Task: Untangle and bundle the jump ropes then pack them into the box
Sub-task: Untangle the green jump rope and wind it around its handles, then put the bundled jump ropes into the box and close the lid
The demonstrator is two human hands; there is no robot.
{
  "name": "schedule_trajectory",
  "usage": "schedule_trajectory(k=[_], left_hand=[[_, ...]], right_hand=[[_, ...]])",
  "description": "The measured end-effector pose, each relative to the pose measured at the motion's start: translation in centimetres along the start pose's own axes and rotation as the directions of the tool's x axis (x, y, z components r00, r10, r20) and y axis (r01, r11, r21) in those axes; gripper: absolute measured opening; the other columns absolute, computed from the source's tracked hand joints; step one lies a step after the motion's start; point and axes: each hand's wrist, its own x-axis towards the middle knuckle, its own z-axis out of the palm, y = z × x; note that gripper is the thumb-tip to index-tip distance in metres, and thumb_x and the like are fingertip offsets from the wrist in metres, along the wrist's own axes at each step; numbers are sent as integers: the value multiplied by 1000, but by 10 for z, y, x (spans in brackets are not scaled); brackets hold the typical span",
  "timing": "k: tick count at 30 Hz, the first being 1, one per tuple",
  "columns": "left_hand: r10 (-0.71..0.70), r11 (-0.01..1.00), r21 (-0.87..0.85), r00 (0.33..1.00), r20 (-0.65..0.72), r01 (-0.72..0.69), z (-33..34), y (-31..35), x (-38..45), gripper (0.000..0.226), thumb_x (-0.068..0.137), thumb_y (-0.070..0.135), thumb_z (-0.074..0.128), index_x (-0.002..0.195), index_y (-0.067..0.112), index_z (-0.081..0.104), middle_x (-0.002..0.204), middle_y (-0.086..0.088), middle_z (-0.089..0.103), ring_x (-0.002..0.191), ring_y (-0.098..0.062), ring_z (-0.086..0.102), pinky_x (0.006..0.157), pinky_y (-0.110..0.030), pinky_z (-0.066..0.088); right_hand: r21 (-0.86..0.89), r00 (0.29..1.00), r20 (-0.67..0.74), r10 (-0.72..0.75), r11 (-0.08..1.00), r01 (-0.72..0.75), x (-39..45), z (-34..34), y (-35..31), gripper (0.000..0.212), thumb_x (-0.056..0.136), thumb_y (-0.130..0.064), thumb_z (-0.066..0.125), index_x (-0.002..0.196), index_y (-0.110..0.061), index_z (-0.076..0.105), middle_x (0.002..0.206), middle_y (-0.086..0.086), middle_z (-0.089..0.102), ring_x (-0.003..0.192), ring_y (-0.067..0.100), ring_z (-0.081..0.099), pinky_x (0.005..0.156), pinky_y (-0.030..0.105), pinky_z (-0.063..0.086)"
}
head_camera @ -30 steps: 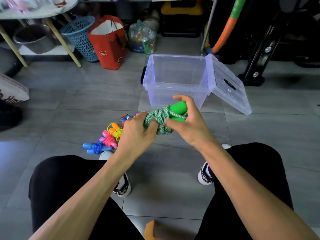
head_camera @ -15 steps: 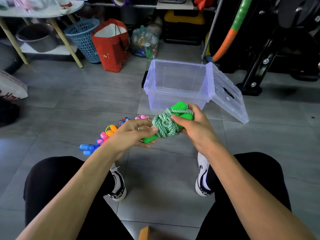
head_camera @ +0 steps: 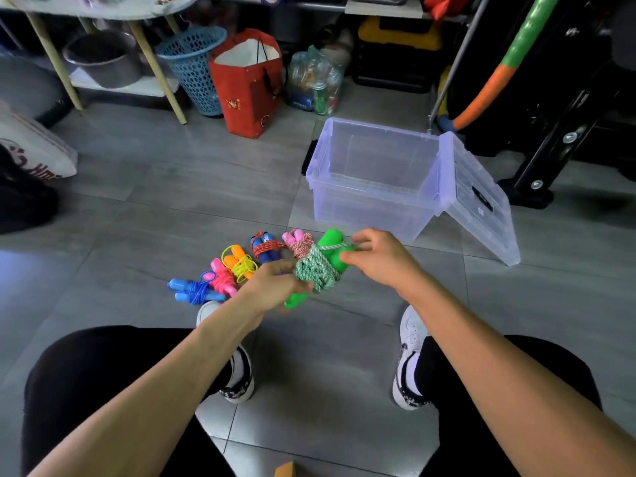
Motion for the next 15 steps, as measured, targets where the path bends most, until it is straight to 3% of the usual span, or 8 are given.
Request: schedule_trajectory(k=[2,4,6,9,12,15], left_hand=[[-151,986,-72,988,15,152,-3,-12,21,25,77,26,79,70,12,59,78,-16,59,73,-25,55,76,-39,53],[-265,953,-140,964,39,268,-2,-24,45,31,72,30,81,73,9,58,76,-18,54,65,-25,50,60,-31,51],[-313,934,-177,950,12,310,2,-38,74,21,81,20,77,84,10,59,77,-11,58,64,-20,55,55,-28,52],[-367,913,-187,930,15,363,15,-56,118,15,85,12,72,94,8,61,76,-9,62,64,-20,60,60,-32,52],[-403,893,-216,915,2,394,31,-62,169,14,81,9,75,81,6,62,65,-11,60,51,-21,57,61,-33,51],[-361,890,-294,933,12,348,48,-60,216,9,82,4,73,79,4,65,61,-6,66,49,-16,61,54,-29,54]], right_hand=[[-93,998,35,53,994,-50,18,-1,8,35,80,-25,74,111,-12,63,102,3,67,85,19,62,77,32,50],[-172,993,80,83,983,-68,36,-3,14,19,80,-26,74,94,-19,63,95,4,69,85,22,65,77,35,53],[-230,988,121,96,971,-66,57,-5,20,15,79,-27,73,84,-23,60,92,5,71,88,25,69,78,39,55],[-361,982,160,104,932,-40,91,-11,29,14,82,-27,70,93,-21,63,94,3,71,89,23,68,77,33,53],[-522,968,231,103,852,34,130,-16,42,25,86,-26,67,109,-17,64,107,3,67,96,20,63,83,28,49],[-562,953,270,134,826,42,175,-12,67,23,87,-28,67,107,-17,65,104,2,67,99,20,63,83,27,46]])
